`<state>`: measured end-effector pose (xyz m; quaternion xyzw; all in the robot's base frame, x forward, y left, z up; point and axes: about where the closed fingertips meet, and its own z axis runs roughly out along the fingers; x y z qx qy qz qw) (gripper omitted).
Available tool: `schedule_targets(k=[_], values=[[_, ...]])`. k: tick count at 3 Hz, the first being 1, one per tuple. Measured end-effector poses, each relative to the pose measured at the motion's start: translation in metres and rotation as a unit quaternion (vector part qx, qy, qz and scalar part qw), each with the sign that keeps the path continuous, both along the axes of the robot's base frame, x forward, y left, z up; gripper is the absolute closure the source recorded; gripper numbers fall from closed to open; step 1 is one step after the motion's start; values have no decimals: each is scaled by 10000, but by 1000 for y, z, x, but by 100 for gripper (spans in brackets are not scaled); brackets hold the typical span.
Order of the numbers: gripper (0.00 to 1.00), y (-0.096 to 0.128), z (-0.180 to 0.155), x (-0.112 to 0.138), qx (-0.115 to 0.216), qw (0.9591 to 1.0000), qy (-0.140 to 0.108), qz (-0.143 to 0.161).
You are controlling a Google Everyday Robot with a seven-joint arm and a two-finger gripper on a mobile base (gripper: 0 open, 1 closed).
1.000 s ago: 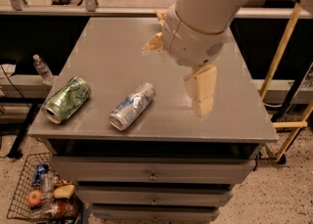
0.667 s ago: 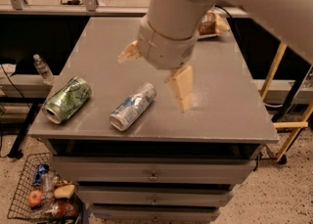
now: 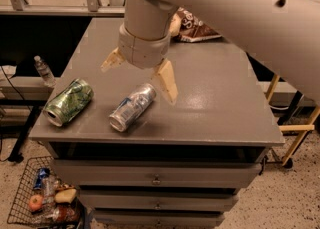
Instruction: Place redbull can upright
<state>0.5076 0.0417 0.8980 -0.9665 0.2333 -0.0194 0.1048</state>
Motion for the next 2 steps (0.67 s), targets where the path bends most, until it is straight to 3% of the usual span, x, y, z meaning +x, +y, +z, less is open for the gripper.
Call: schedule_targets(k=[2], values=[[0, 17, -30, 25, -69, 9985, 303, 450]])
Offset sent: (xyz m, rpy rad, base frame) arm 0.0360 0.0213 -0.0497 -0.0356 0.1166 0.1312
